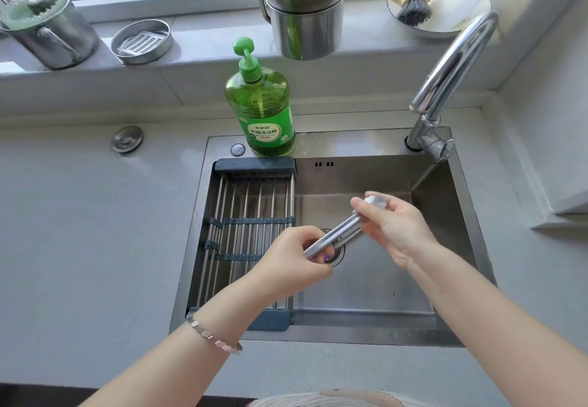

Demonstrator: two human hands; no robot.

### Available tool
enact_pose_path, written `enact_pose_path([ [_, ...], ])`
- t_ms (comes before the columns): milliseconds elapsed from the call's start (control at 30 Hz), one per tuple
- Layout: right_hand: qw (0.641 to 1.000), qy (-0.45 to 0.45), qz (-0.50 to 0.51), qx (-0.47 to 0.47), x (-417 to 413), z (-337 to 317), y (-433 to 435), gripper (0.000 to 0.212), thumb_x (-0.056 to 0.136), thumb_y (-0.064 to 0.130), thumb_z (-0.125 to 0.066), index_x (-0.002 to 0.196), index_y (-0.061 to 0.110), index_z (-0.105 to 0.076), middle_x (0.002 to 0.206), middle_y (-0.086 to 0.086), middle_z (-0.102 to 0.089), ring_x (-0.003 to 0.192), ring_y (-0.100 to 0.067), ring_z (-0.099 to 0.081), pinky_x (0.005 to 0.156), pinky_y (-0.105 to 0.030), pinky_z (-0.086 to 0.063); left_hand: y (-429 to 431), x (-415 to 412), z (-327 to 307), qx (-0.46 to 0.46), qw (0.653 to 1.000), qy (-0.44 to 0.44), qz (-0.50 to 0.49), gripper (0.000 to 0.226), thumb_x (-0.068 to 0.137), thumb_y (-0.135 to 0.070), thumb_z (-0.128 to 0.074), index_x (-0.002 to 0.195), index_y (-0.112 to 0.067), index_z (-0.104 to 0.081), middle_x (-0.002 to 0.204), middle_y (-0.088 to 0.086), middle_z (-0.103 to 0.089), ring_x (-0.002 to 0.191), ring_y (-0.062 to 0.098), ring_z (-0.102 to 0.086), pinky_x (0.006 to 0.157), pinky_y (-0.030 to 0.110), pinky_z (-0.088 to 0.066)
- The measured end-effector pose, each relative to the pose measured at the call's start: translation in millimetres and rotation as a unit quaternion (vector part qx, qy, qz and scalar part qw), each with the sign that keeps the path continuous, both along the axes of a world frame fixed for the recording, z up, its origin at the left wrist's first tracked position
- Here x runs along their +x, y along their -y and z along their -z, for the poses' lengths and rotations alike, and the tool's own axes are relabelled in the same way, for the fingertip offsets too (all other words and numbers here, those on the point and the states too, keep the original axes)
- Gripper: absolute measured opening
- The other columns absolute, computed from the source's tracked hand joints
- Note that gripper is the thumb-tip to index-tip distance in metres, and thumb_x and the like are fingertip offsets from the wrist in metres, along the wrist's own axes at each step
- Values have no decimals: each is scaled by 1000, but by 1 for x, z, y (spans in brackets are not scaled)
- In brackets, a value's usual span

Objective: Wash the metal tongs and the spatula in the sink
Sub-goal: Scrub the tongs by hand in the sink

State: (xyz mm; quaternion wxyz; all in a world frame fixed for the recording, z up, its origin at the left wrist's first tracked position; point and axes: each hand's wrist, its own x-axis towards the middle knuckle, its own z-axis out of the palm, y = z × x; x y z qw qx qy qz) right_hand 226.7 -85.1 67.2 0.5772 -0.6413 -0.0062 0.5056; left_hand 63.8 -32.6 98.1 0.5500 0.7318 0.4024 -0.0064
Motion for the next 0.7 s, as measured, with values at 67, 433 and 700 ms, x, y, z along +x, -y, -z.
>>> enact_pose_path([
  [67, 1000, -6, 14, 18, 8, 2, 1, 11, 81, 6, -68, 84, 12, -59, 73, -3, -62, 50, -3, -62, 58, -15, -54, -2, -4, -2, -49, 998, 27, 6, 19, 74, 4, -67, 81, -13, -67, 73, -8, -60, 66, 4, -57, 70, 18, -51],
  [433, 811, 505, -292, -39, -42, 4, 10, 87, 86, 68, -7, 146, 8, -28, 157, -8, -14, 145, -14, -1, 116, -27, 7, 0, -1, 15, -32, 996, 81, -15, 21, 77, -13, -64, 80, -4, -46, 80, 11, -53, 76, 16, -53, 74, 38, -48],
  [700, 644, 589, -460, 162, -57, -25, 24, 89, 87, 69, -9, 146, 4, -20, 154, -6, -20, 144, -15, -11, 118, -27, -2, 25, 9, -1, 75, 921, 355, -143, 45, 87, -14, -61, 127, 2, -48, 113, 2, -60, 103, -8, -55, 106, 31, -40],
])
